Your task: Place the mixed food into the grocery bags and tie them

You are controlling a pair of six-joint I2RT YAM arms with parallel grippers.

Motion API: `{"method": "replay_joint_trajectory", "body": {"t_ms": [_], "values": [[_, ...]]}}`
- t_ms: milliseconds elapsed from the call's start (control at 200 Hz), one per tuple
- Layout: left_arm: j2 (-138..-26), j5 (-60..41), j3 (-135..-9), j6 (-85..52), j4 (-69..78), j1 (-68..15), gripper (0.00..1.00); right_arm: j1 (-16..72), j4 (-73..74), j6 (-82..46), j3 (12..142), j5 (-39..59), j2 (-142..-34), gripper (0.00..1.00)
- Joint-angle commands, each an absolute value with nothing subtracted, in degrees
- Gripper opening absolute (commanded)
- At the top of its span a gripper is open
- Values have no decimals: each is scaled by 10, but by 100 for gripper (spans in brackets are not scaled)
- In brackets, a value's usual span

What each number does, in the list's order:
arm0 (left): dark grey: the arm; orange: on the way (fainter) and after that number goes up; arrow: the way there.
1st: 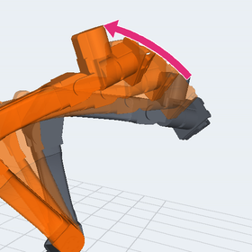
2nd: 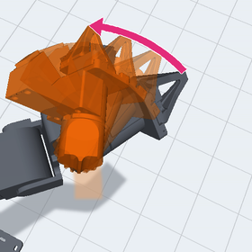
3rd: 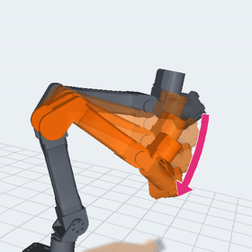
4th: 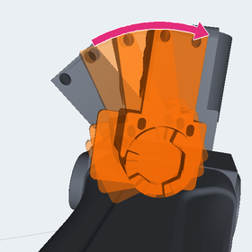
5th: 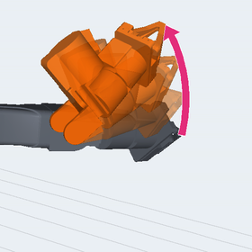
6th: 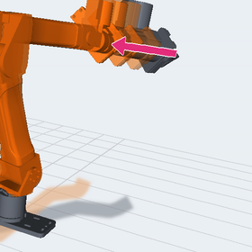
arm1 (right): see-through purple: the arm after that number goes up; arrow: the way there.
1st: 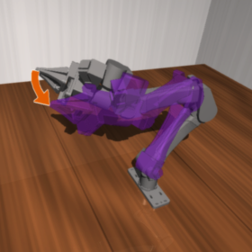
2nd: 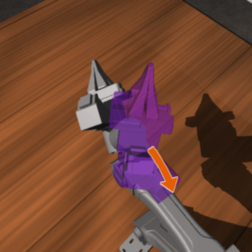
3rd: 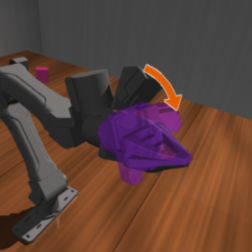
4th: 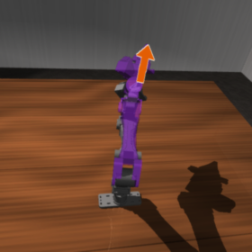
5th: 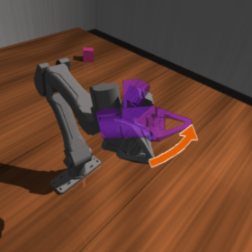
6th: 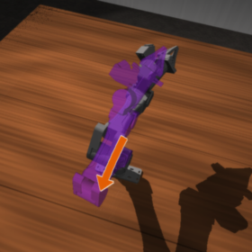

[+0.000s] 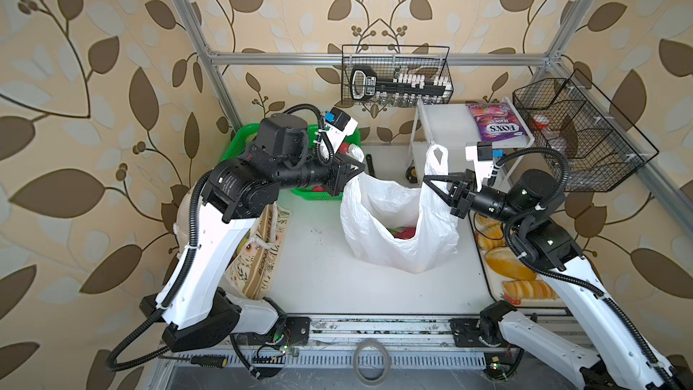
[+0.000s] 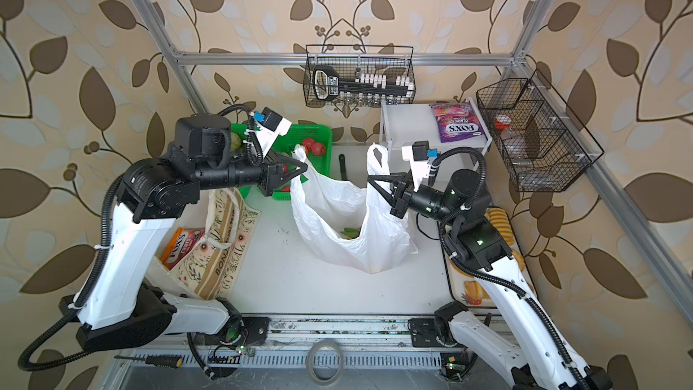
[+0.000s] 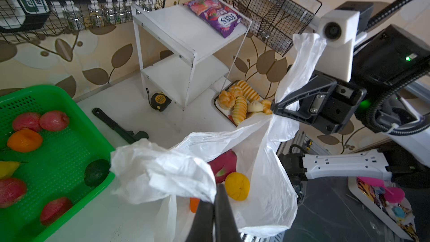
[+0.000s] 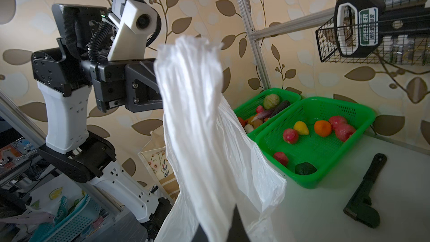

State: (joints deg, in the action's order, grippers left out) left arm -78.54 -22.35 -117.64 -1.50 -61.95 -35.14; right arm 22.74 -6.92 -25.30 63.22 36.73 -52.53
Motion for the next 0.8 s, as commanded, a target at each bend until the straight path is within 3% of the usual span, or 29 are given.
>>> {"method": "replay_joint_trajectory", "body": {"t_ms": [0,200,440,795], "values": [[-793,-260,-1191,43,-668,-347,0,225,-105,-248,647,372,-551,0],[-841,-368,-1199,150,-718,-359,0,226,-153,-237,669,356,-633,0],[-952,-341,-1308,289,-852,-433,0,239,-134,-208,678,382,-686,0],[-977,-362,-1341,343,-824,-460,0,257,-100,-171,672,439,-714,5]]}}
